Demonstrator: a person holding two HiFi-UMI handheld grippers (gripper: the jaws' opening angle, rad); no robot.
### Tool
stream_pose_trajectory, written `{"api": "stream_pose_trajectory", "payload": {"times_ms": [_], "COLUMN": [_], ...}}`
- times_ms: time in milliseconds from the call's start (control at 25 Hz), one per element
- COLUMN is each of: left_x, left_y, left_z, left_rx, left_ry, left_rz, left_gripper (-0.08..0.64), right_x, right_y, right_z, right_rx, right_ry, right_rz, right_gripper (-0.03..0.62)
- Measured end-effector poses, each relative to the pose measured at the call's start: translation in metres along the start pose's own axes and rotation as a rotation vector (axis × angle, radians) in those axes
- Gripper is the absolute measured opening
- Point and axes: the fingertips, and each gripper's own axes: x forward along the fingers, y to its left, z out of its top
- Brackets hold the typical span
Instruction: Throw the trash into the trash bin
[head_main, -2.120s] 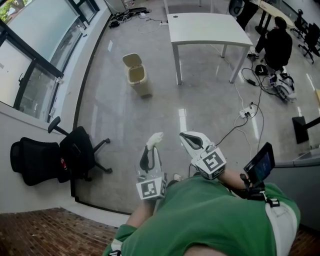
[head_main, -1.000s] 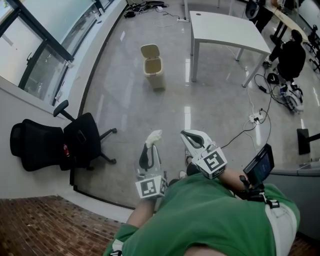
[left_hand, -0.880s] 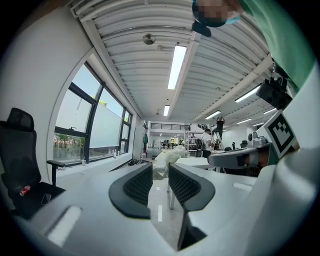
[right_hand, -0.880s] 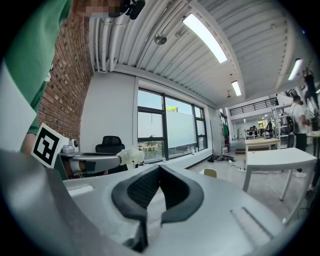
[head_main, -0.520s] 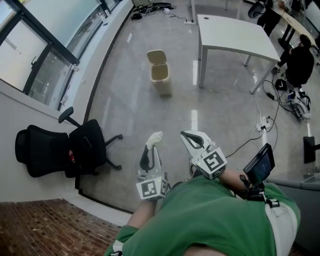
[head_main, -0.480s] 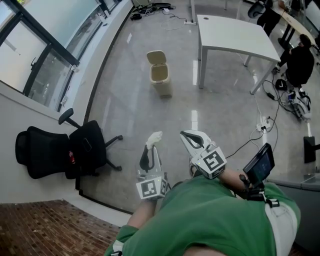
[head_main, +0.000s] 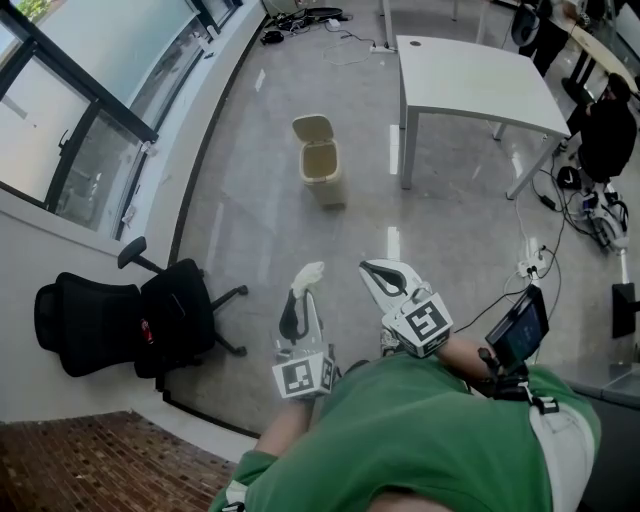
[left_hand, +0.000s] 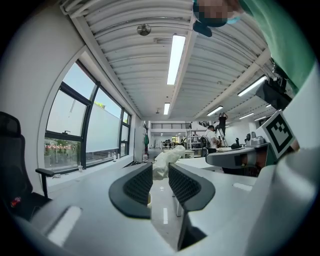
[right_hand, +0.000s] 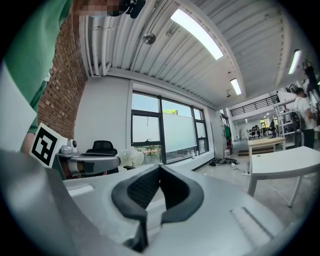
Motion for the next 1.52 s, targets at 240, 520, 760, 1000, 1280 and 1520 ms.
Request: {"api": "stream_pose_trajectory", "payload": {"times_ms": [240, 520, 760, 1000, 1280, 1520], "left_x": [0.033, 0.049, 0.068, 0.096, 0.139, 0.178], "left_y": [-0.010, -0.007, 0.004, 0.025, 0.061, 0.094], "left_z": [0.002, 0.001, 0.004, 0.004, 0.007, 0.012], "left_rx": [0.011, 0.018, 0.021, 0.021, 0.044, 0.060], "left_ry": [-0.016, 0.001, 0.009, 0.000, -0.019, -0.043], "left_rz": [0.018, 0.034, 0.033, 0.000, -0.059, -0.124], "left_gripper": [0.109, 0.109, 0.109, 0.109, 0.109, 0.109], "right_x": [0.009, 0.022, 0.038, 0.069, 0.117, 0.162], "right_y": [-0.035, -0.053, -0.062, -0.070, -0.083, -0.092], "right_z": [0.000, -0.002, 0.000, 0.002, 0.015, 0.023], "right_rx": [0.016, 0.032, 0.044, 0.039, 0.014, -0.007], "right_ry": [-0.018, -0.006, 0.004, 0.008, 0.003, 0.013], "right_rz": [0.002, -0.006, -0.014, -0.040, -0.099, -0.161], "right_gripper": [0.003, 0.003, 0.003, 0.003, 0.003, 0.003]}}
